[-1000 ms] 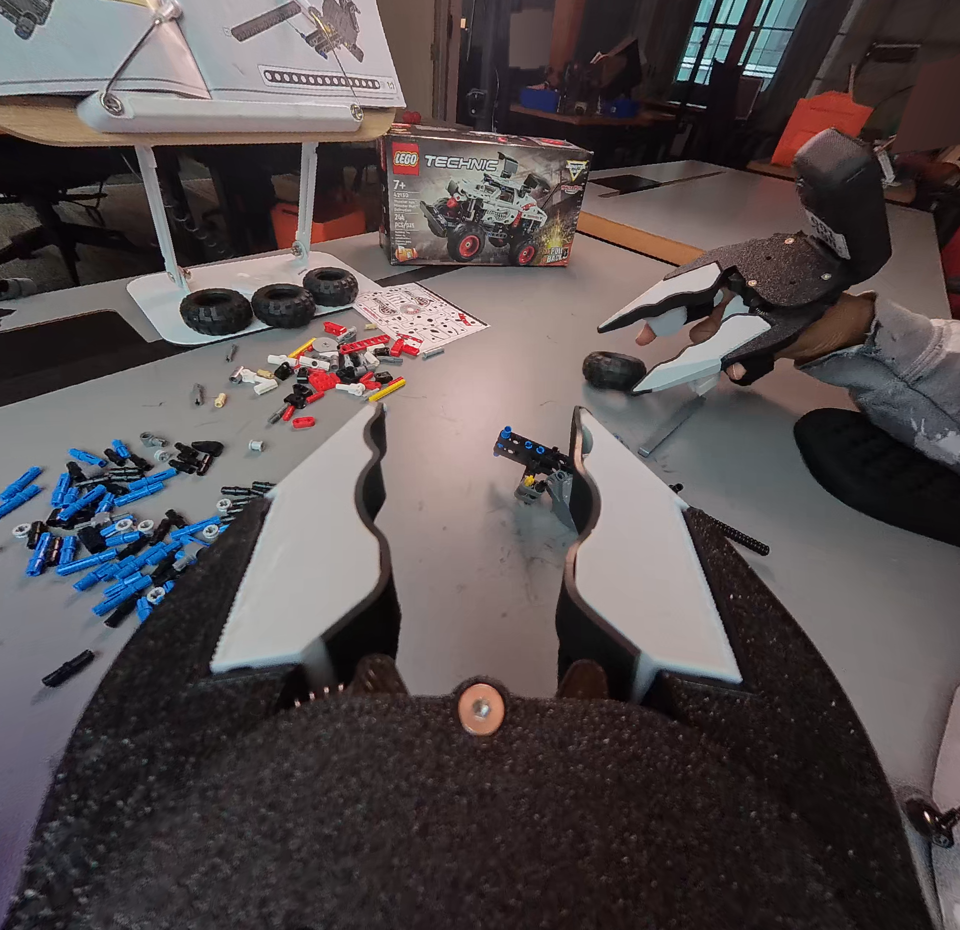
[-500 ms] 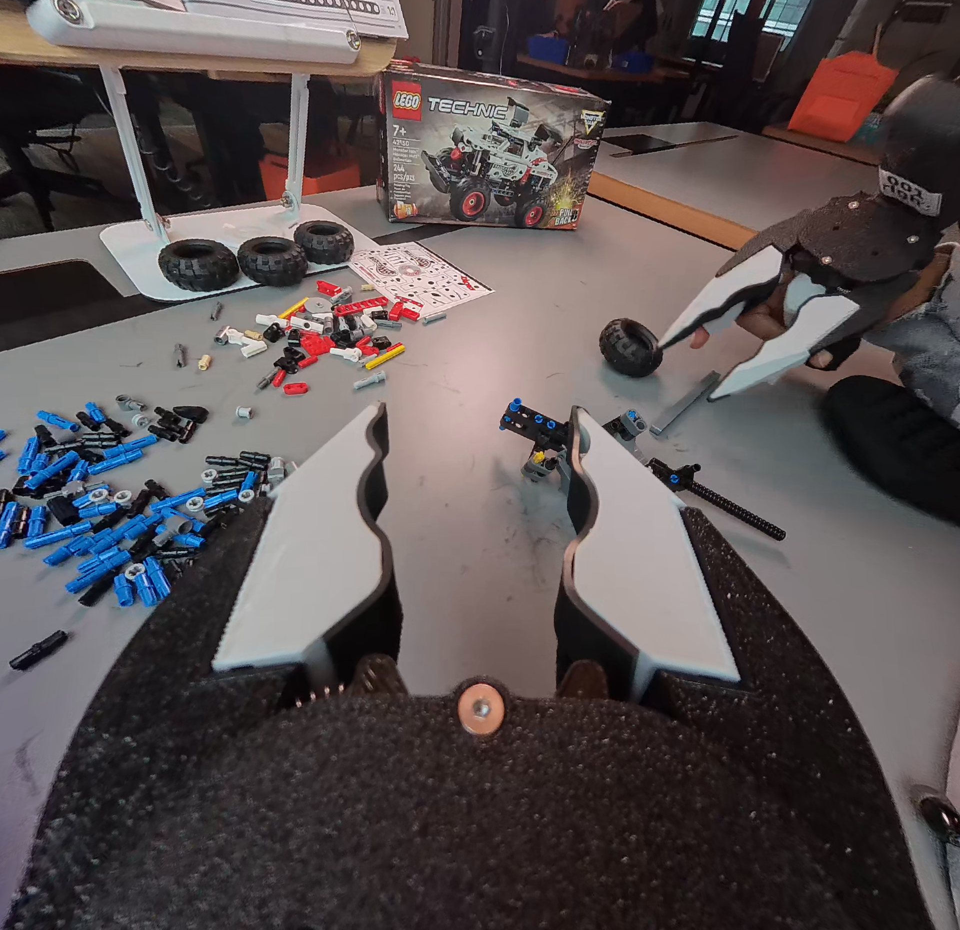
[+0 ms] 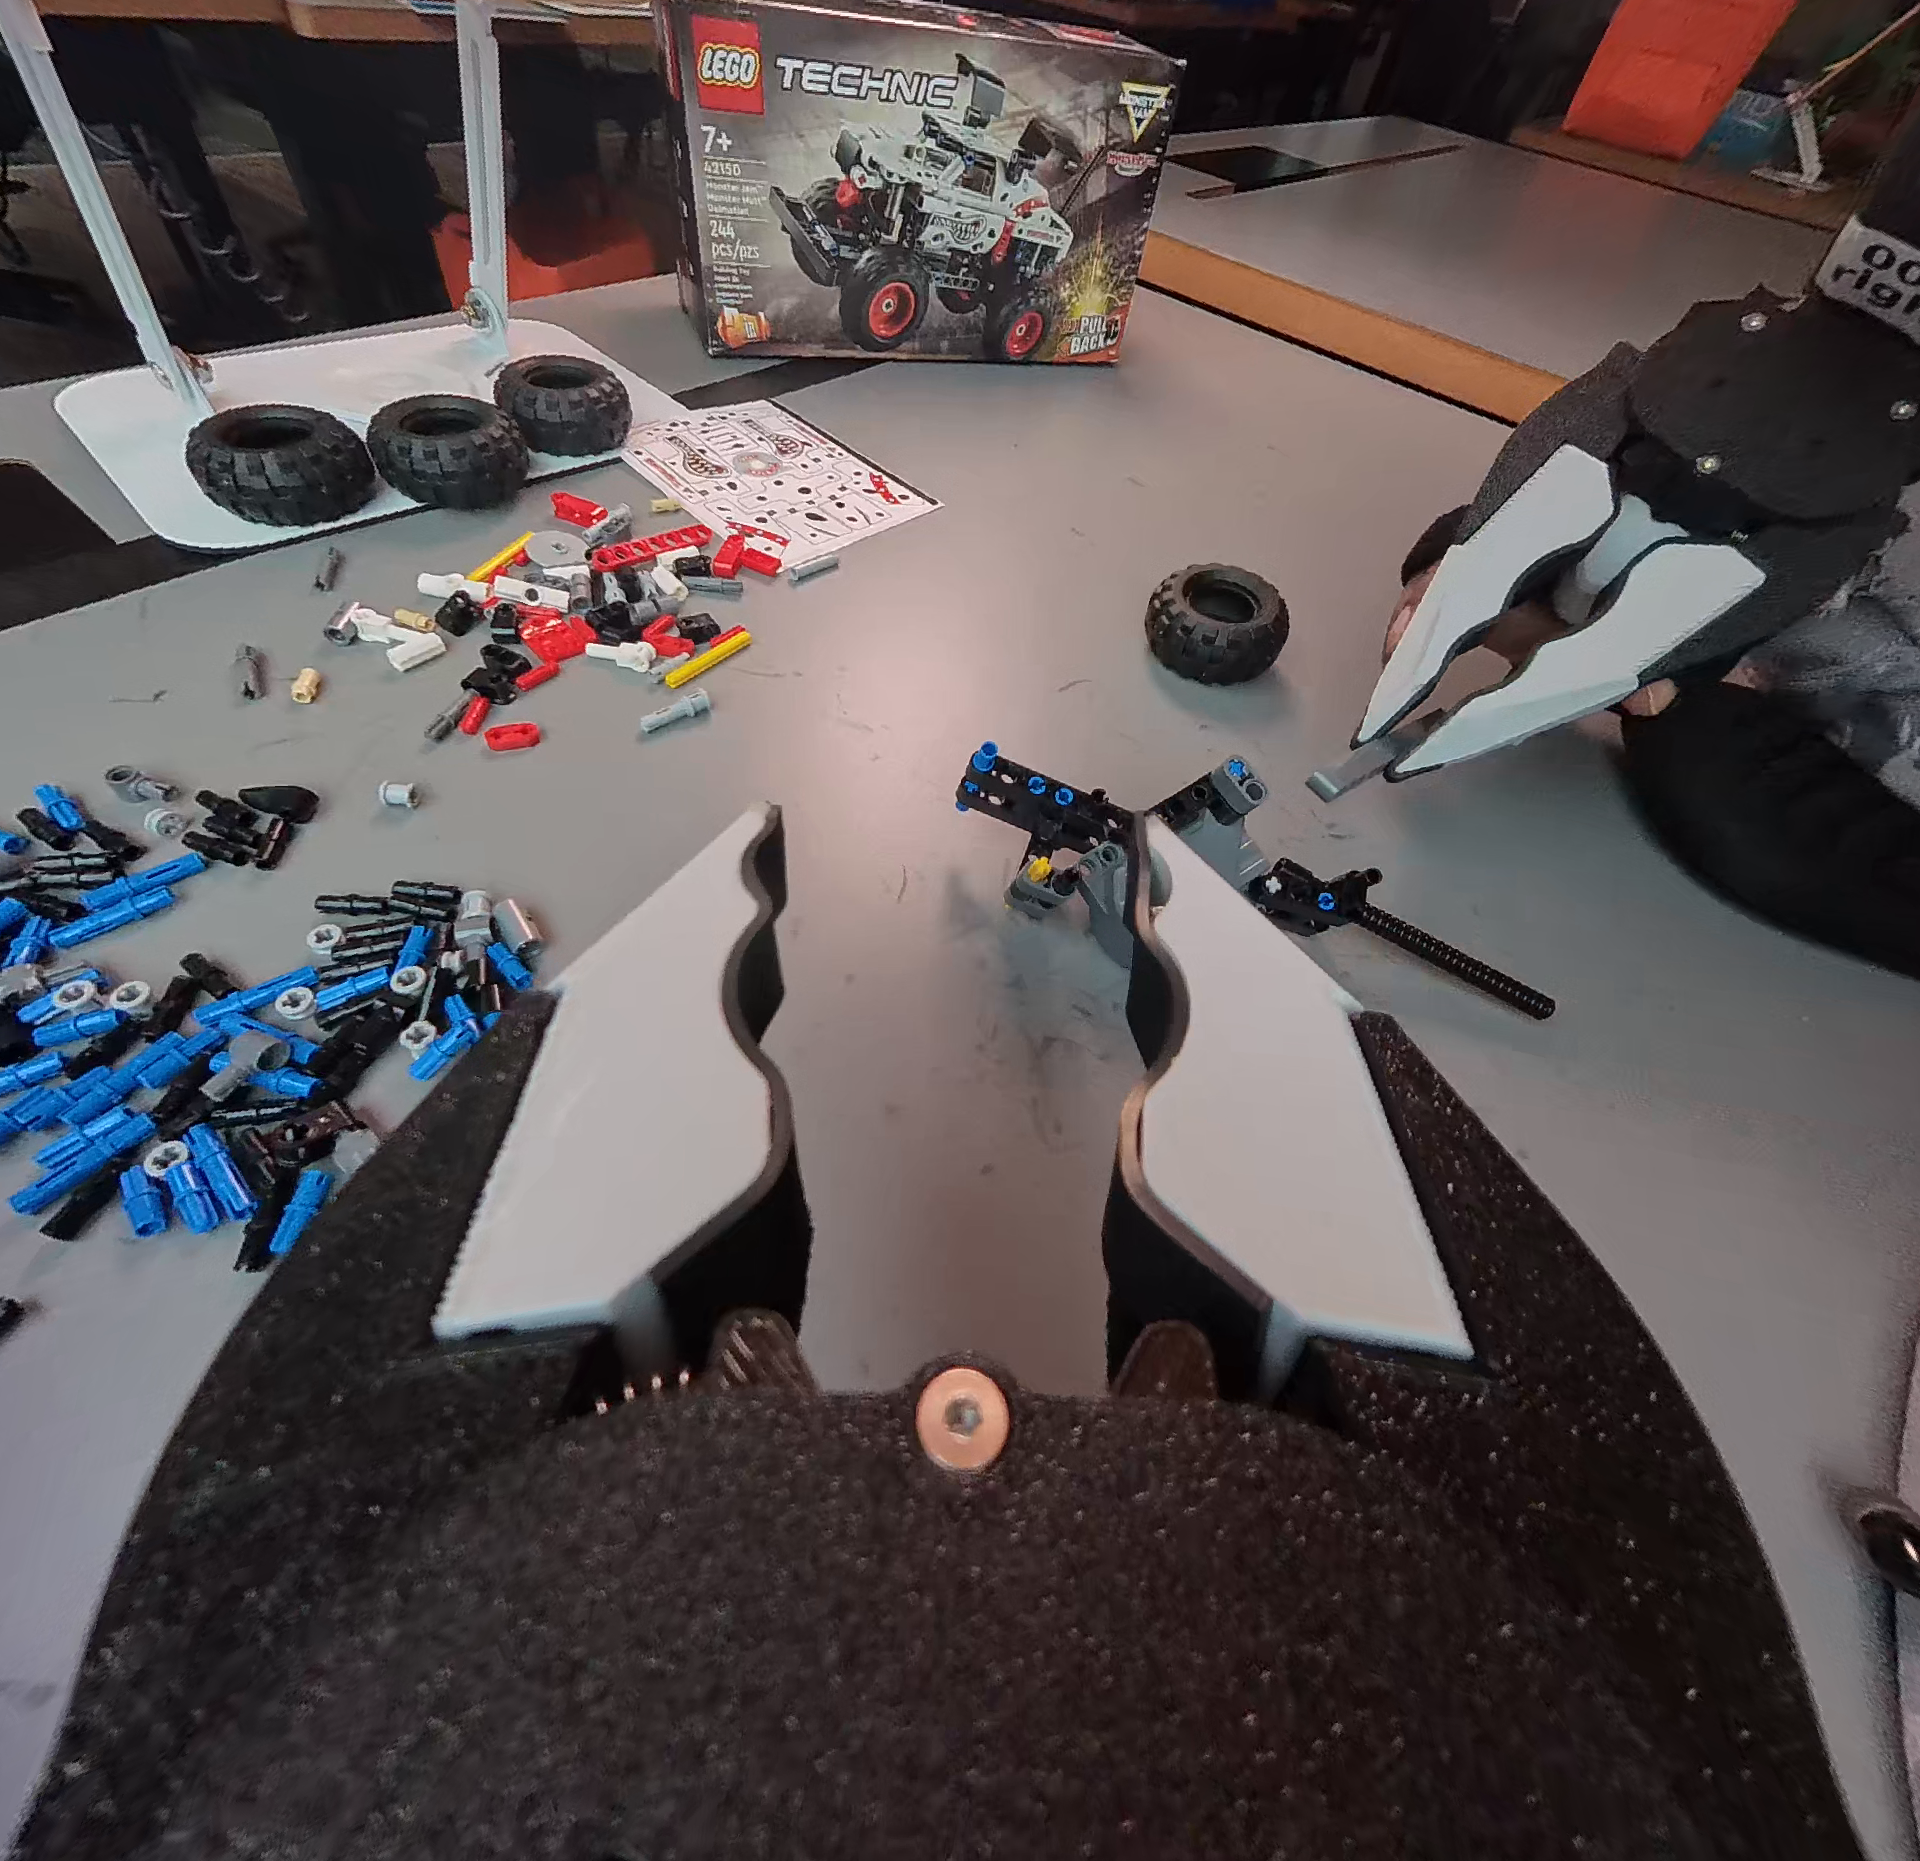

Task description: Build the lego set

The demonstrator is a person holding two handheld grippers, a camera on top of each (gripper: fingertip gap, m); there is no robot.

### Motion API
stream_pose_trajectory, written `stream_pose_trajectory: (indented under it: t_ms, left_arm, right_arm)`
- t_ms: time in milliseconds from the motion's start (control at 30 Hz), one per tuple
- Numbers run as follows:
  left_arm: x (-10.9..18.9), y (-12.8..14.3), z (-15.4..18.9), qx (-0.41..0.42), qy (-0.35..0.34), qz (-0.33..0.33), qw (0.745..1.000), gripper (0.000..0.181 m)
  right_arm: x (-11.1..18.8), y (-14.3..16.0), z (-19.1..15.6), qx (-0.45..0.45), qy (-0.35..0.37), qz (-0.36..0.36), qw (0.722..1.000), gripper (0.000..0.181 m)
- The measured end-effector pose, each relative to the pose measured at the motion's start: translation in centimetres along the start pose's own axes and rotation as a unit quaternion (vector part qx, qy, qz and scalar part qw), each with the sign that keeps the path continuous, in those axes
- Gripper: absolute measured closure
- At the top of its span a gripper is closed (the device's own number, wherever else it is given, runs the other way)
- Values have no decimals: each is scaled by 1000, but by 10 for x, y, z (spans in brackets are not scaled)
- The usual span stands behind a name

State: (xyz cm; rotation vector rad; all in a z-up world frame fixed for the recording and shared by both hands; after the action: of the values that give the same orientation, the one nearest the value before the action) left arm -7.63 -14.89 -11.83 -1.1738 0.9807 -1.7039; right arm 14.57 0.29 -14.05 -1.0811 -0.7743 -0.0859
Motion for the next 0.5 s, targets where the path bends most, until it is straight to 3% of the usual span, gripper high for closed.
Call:
stream_pose_trajectory:
  t_ms: [100,233,367,433,500]
  left_arm:
    - [0,0,4,-4,11,-3,1000,116]
    - [-1,0,9,-11,31,-12,999,117]
    - [5,-3,16,18,127,-27,991,127]
    - [7,1,22,29,188,-70,979,128]
    - [7,9,28,-2,204,-112,972,129]
  right_arm:
    - [-10,-25,-9,11,-9,72,997,174]
    - [-29,-46,-26,31,-26,88,995,174]
    - [-56,-55,-38,58,1,-9,998,174]
    - [-65,-58,-45,78,10,-56,995,173]
    - [-71,-61,-50,77,13,-74,994,173]
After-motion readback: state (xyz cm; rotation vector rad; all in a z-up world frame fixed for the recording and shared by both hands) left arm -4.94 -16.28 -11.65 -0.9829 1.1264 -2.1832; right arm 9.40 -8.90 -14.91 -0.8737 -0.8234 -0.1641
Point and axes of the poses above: each gripper's, where its closed fingertips meet, x back along the fingers, y out of its underside, z = x × y across the jaws, the point moved 8 cm from there along x, back along the fingers, and after that the axes turned 8 degrees about x, right-handed, at the moved point
